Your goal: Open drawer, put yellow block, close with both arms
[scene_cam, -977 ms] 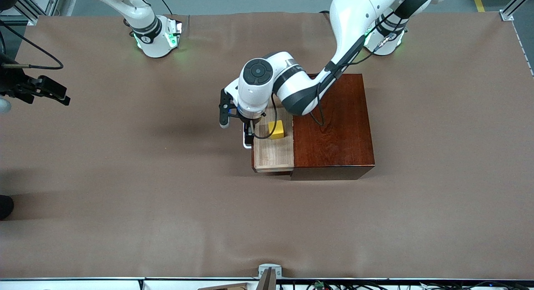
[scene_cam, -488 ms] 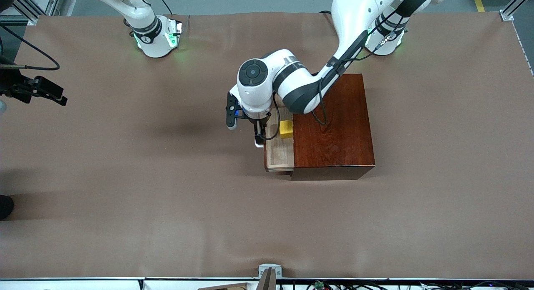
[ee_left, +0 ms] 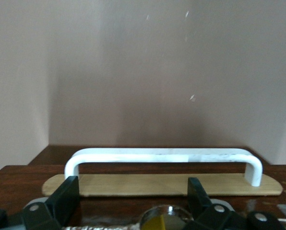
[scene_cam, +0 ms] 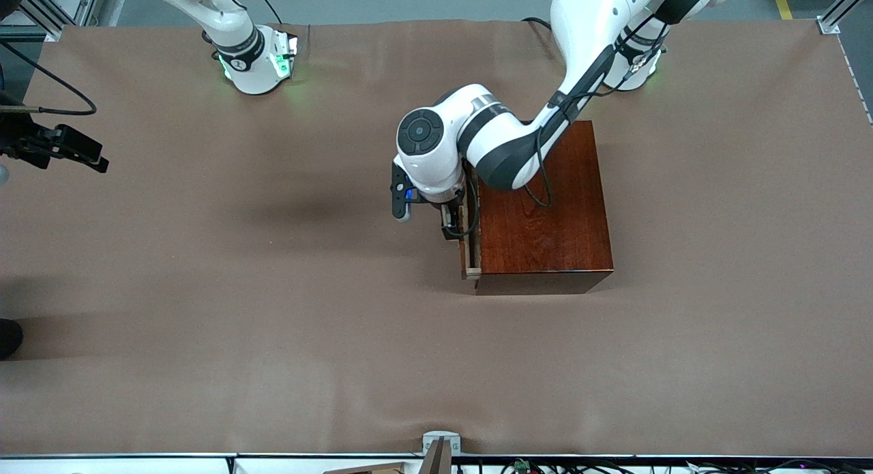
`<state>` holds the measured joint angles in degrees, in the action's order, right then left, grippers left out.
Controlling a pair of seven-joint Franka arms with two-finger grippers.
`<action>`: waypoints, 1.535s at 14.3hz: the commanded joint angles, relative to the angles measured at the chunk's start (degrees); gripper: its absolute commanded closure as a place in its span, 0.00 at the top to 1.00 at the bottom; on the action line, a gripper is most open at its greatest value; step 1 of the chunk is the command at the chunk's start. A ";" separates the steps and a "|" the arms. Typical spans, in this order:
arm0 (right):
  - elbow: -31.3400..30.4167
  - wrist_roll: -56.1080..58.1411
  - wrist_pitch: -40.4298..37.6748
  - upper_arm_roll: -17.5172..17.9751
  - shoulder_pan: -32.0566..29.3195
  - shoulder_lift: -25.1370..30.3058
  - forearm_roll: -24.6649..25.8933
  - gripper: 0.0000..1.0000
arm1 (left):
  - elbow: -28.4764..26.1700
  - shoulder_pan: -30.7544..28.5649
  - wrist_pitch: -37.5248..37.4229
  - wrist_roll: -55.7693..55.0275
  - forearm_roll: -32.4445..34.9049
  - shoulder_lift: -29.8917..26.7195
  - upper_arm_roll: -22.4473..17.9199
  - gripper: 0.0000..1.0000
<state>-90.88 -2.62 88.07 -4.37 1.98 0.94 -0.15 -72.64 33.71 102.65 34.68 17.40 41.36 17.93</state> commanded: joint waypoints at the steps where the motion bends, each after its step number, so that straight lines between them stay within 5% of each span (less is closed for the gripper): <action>1: -0.18 -0.54 0.00 0.59 -0.92 0.29 -0.73 1.00 | -1.89 -0.83 -3.68 0.65 3.60 -3.30 -1.32 1.00; 6: -0.18 -0.54 0.00 0.59 -0.92 0.29 -0.73 1.00 | -1.80 -0.57 -3.43 -0.92 3.17 -3.04 -1.32 1.00; 12: -0.18 -0.54 0.09 0.59 -0.48 0.02 -0.82 1.00 | -0.93 -1.10 6.24 -21.83 2.82 -4.87 -0.61 1.00; 16: -0.27 -0.54 -0.18 0.85 0.57 0.02 -0.82 1.00 | -1.19 -5.74 0.91 -25.09 -0.95 -13.57 -1.23 1.00; 22: -0.27 -0.54 -0.35 0.77 0.39 0.02 -0.82 1.00 | -1.45 -21.98 -13.60 -37.57 -7.64 -24.47 -1.23 1.00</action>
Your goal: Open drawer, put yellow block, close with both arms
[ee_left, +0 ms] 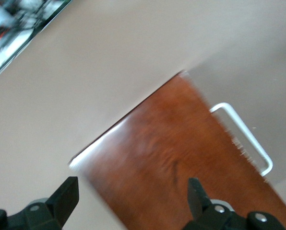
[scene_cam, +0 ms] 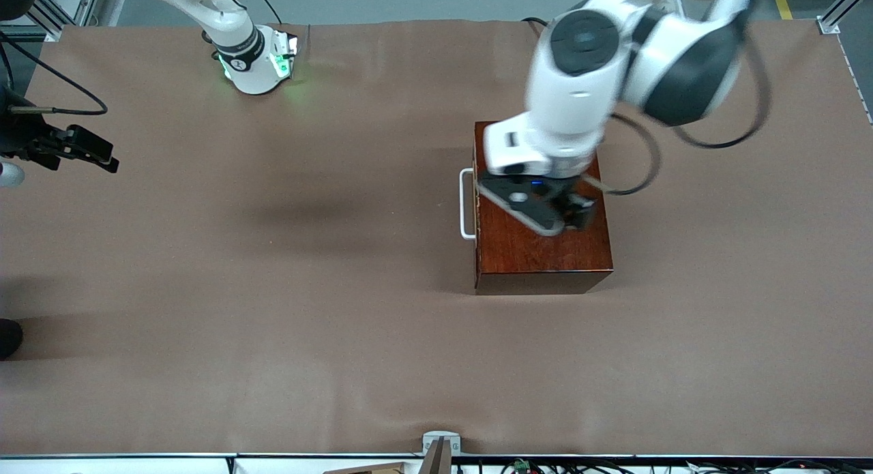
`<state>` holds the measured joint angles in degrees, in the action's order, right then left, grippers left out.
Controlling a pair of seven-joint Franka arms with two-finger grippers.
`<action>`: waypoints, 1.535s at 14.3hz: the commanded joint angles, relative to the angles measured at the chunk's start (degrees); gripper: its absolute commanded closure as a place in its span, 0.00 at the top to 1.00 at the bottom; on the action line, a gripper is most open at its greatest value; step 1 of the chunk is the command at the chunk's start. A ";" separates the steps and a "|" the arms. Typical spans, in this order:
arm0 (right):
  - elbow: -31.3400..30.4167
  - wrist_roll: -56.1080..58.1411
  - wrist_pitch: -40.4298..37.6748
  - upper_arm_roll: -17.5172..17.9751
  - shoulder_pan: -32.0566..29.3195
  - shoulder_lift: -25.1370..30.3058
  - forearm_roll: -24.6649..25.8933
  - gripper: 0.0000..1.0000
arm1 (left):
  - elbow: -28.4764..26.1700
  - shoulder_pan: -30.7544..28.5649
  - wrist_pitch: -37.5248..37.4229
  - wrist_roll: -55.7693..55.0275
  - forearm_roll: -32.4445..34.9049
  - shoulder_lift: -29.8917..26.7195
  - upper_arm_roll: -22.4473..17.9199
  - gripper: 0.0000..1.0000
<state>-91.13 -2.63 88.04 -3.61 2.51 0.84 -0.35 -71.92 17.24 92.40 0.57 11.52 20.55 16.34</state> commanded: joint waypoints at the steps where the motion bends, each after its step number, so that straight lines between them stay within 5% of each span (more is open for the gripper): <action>1: -0.01 -0.53 -0.33 0.01 -0.05 0.13 -0.61 1.00 | -2.17 -8.60 -4.84 -4.69 -2.46 -4.63 0.62 1.00; 5: -0.01 -0.53 -0.33 0.01 -0.13 0.13 -0.61 1.00 | -2.08 -16.18 -8.27 -5.32 -3.43 -7.89 0.45 1.00; 10: -0.01 -0.53 -0.33 0.01 -0.13 0.13 -0.61 1.00 | -3.49 -15.57 -13.12 -15.39 -5.88 -11.31 -5.35 1.00; 13: -0.01 -0.53 -0.33 0.10 -0.13 0.13 -0.61 1.00 | -4.63 -15.57 -12.68 -15.52 -11.59 -12.28 -10.87 1.00; 22: -0.01 -0.53 -0.24 0.01 -0.05 0.13 -0.61 1.00 | -12.80 -16.10 -4.86 -3.82 -12.13 -16.85 -14.58 1.00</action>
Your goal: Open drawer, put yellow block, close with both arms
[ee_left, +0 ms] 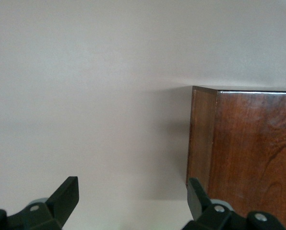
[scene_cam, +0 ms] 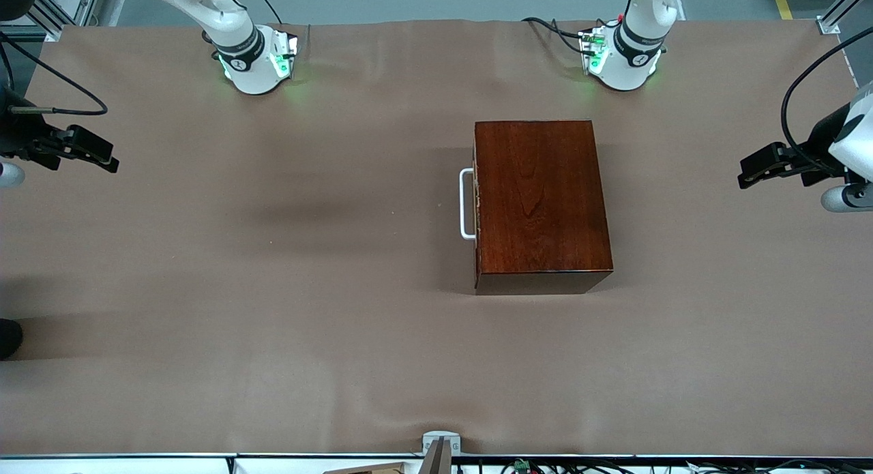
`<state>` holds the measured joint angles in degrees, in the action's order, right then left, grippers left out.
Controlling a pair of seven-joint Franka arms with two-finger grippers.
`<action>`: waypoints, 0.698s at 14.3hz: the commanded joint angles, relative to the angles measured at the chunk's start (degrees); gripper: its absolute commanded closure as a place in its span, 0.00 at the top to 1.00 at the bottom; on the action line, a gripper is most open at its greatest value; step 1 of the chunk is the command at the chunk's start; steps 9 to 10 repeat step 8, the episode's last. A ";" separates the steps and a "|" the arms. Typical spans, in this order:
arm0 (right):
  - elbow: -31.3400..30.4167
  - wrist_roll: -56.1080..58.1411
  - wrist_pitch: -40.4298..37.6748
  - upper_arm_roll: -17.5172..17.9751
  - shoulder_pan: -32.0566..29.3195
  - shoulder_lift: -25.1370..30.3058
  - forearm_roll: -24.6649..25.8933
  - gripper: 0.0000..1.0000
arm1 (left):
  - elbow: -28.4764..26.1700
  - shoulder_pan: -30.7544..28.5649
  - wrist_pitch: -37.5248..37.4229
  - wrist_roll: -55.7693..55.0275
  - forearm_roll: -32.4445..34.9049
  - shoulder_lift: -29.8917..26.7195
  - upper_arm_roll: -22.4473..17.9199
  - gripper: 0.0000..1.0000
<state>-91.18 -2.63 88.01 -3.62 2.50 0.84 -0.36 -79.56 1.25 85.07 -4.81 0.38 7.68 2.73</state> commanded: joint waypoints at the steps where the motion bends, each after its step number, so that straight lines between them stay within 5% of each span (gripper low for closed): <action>1: 0.03 -0.53 -0.21 0.01 -0.04 0.13 -0.61 1.00 | -4.91 -0.10 2.47 1.38 -1.00 -3.82 -0.97 1.00; 10: 0.03 -0.53 -0.21 0.02 -0.04 0.13 -0.61 1.00 | -4.64 0.07 2.38 0.41 -0.73 -3.02 -0.71 1.00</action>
